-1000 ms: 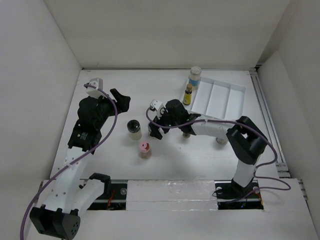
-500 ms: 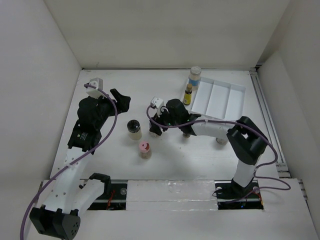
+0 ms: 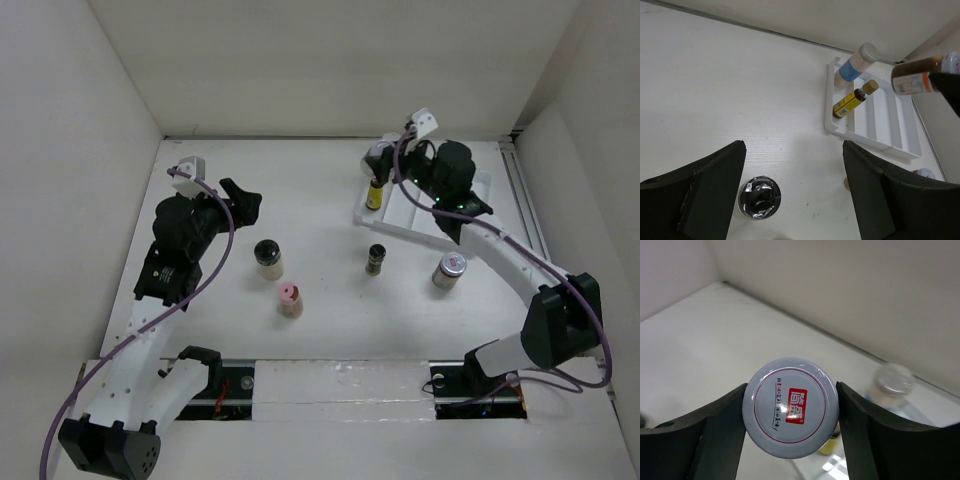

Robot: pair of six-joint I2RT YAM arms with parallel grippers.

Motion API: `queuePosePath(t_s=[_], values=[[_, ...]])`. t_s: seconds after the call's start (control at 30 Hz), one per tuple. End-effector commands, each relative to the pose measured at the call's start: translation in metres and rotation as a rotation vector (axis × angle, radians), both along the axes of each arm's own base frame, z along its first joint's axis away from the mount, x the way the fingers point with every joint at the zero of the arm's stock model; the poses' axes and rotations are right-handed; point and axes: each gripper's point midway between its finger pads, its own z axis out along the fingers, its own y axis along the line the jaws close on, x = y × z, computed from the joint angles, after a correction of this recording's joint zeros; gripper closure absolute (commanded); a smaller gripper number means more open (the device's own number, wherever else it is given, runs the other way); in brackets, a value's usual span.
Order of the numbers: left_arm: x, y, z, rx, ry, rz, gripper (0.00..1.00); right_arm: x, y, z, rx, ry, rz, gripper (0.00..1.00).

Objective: Organize the condiment bottles

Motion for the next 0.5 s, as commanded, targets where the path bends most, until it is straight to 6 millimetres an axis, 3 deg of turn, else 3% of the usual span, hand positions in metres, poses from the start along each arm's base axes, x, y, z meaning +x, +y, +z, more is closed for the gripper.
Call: queuePosePath(t_s=[0.0, 0.03, 0.13, 0.17, 0.2, 0.27, 0.3, 0.37, 0.4, 0.43, 0.47], values=[[-0.002, -0.002, 0.024, -0.028, -0.084, -0.018, 0.26, 0.024, -0.054, 0.071, 0.088, -0.169, -0.175, 0.47], [-0.002, -0.002, 0.024, -0.028, -0.084, -0.018, 0.26, 0.035, -0.076, 0.066, 0.08, -0.162, -0.227, 0.47], [-0.004, -0.002, 0.027, -0.03, -0.094, -0.018, 0.26, 0.061, -0.111, 0.049, 0.061, -0.129, -0.307, 0.47], [-0.004, 0.0, 0.027, -0.029, -0.095, -0.009, 0.26, 0.067, -0.118, 0.049, 0.067, -0.124, -0.323, 0.47], [-0.004, 0.0, 0.027, -0.029, -0.095, -0.009, 0.26, 0.078, -0.123, 0.03, 0.056, -0.093, -0.338, 0.47], [-0.004, -0.002, 0.027, -0.03, -0.095, -0.018, 0.26, 0.096, -0.138, 0.028, 0.052, -0.091, -0.359, 0.47], [-0.004, -0.002, 0.027, -0.03, -0.095, -0.018, 0.26, 0.11, -0.141, 0.007, 0.041, -0.057, -0.357, 0.47], [-0.004, 0.0, 0.027, -0.028, -0.095, -0.007, 0.26, 0.124, -0.146, -0.003, 0.055, -0.044, -0.328, 0.47], [-0.004, 0.0, 0.027, -0.028, -0.095, -0.007, 0.26, 0.132, -0.143, 0.004, 0.068, -0.061, -0.311, 0.47], [-0.004, 0.0, 0.027, -0.028, -0.095, -0.007, 0.26, 0.145, -0.148, -0.017, 0.068, -0.019, -0.313, 0.47], [-0.004, 0.0, 0.027, -0.028, -0.095, -0.007, 0.26, 0.151, -0.146, -0.022, 0.066, -0.013, -0.304, 0.47]])
